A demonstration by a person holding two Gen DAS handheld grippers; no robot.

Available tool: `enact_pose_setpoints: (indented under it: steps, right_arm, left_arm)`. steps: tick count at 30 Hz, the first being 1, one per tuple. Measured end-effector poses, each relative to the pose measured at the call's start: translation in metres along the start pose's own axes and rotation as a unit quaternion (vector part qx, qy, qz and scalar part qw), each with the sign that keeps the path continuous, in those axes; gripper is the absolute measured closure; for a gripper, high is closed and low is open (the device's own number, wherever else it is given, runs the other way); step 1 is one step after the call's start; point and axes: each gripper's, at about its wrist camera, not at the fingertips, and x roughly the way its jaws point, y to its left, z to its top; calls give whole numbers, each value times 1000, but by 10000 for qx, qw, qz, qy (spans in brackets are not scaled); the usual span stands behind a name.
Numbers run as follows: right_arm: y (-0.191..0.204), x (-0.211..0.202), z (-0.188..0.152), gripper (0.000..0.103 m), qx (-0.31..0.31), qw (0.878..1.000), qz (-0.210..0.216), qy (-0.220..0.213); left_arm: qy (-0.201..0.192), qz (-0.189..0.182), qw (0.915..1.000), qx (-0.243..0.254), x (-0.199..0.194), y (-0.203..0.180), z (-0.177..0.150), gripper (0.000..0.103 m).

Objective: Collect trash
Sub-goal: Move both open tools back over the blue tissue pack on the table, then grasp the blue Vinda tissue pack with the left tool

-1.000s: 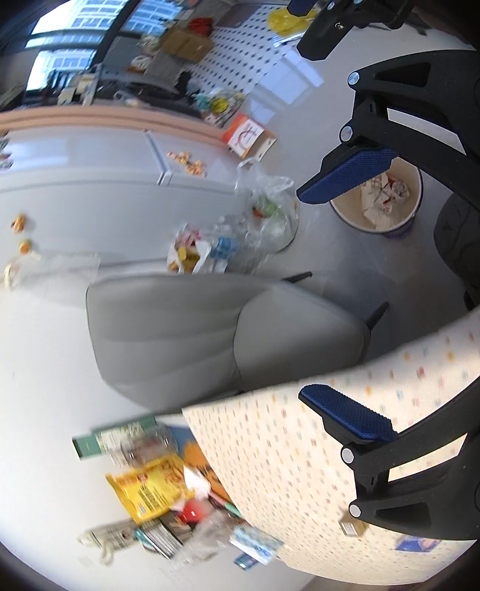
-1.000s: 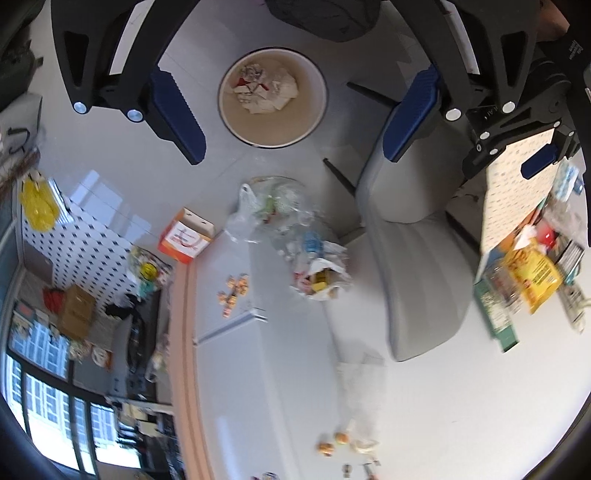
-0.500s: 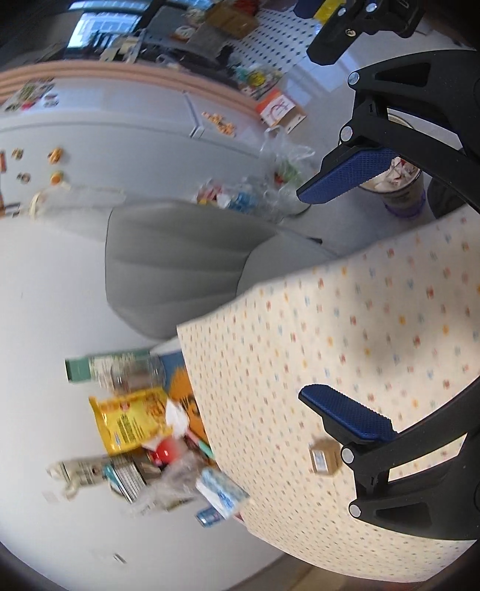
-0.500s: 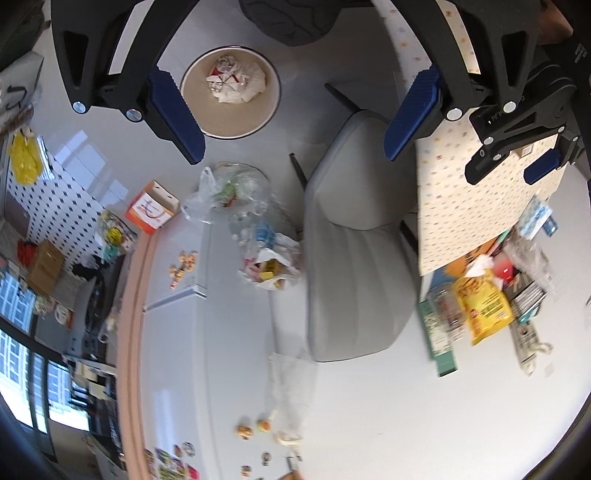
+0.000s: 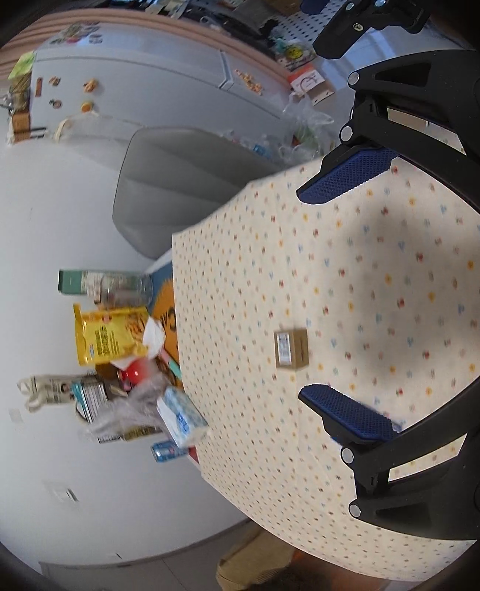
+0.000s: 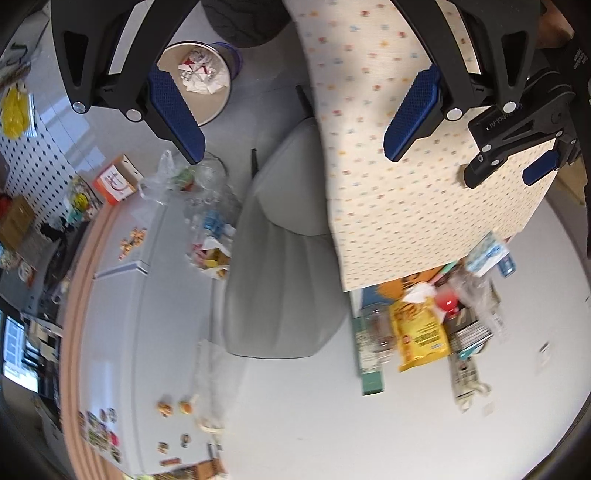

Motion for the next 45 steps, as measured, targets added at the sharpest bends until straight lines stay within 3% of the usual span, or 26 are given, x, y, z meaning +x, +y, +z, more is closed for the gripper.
enact_pose_setpoints:
  steps: [12, 23, 35, 45]
  right_arm:
    - [86, 1, -13, 8, -660, 9973, 314, 65]
    - [141, 5, -26, 8, -1101, 9922, 571, 161]
    - [173, 19, -40, 8, -1371, 9886, 530, 323]
    - [176, 42, -40, 8, -1349, 9881, 530, 513]
  left_arm:
    - [125, 389, 9978, -520, 0, 83, -24, 6]
    - [381, 696, 9937, -789, 7, 132, -46, 6]
    - [851, 705, 9900, -872, 38, 151, -70, 6]
    - [1158, 712, 9875, -794, 69, 149, -71, 6]
